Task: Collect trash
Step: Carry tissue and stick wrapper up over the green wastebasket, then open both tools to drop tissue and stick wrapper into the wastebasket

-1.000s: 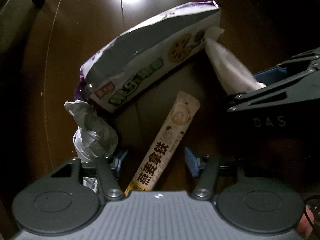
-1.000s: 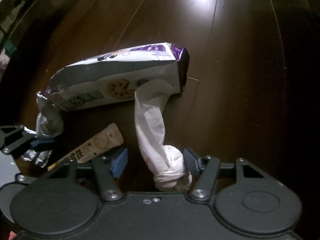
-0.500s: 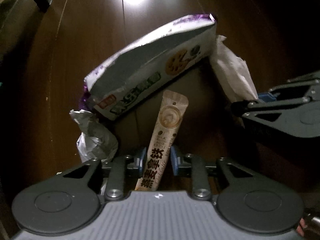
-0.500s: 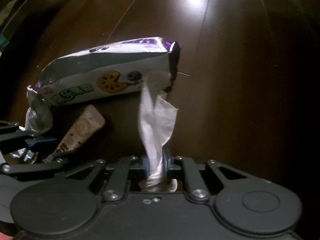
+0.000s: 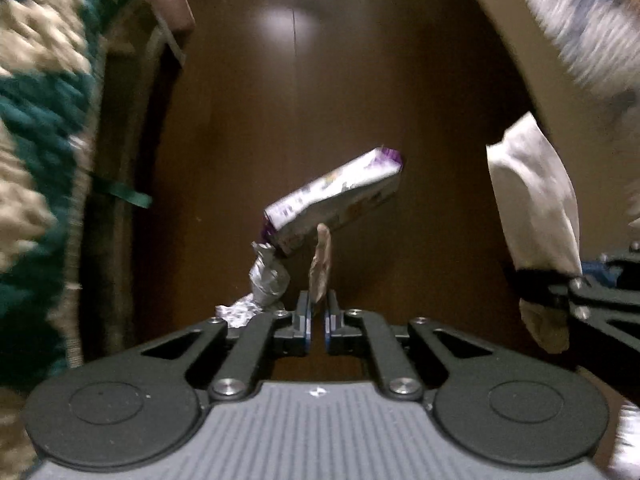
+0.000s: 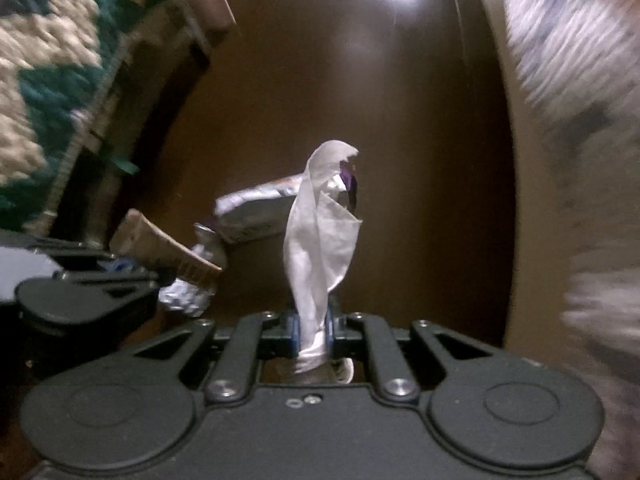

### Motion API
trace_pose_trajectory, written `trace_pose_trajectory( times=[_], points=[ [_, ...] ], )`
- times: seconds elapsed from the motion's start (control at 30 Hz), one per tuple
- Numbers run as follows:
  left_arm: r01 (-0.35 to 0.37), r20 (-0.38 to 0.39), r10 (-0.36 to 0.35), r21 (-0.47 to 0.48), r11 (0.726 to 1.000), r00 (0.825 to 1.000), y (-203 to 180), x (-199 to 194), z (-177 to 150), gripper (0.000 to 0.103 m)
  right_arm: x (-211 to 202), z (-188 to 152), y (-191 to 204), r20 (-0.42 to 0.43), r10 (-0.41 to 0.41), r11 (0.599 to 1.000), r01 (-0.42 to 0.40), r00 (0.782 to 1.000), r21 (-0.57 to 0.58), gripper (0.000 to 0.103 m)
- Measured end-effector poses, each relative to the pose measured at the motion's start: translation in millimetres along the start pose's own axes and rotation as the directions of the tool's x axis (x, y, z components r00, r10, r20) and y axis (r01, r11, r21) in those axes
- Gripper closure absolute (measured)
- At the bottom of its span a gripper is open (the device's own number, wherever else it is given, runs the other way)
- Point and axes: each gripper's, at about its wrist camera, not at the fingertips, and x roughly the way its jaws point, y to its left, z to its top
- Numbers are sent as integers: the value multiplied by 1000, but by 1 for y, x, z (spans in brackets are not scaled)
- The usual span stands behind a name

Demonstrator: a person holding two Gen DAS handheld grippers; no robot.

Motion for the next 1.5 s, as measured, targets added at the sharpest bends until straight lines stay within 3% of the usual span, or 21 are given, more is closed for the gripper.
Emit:
trace_pose_trajectory(
  times=[0.17,0.4,0.73,0.9,1.1,1.27,1.5],
  points=[
    [36,58,-33,-62,997,998,21,-116,12,98,-93,17,22,27,40,999,-40,999,-4,92],
    [51,132,-37,-100,994,991,47,-270,18,98,-223,48,89,59,81,990,-74,995,-122,92],
    [40,236,13,-218,975,972,121,-439,6,98,-376,81,188,139,214,944,-168,967,-283,92],
    [63,314,21,-257,964,949,158,-512,-5,98,-431,91,238,167,286,907,-210,944,-364,92],
    [100,397,49,-346,933,916,211,-575,-19,98,-471,109,297,198,345,867,-230,918,-442,92],
    [44,444,141,-382,923,885,258,-609,-27,98,-480,122,346,193,361,833,-222,912,-507,92],
    [-31,344,188,-413,910,920,318,-584,-26,98,-428,143,417,100,327,807,-223,940,-546,89]
  ],
)
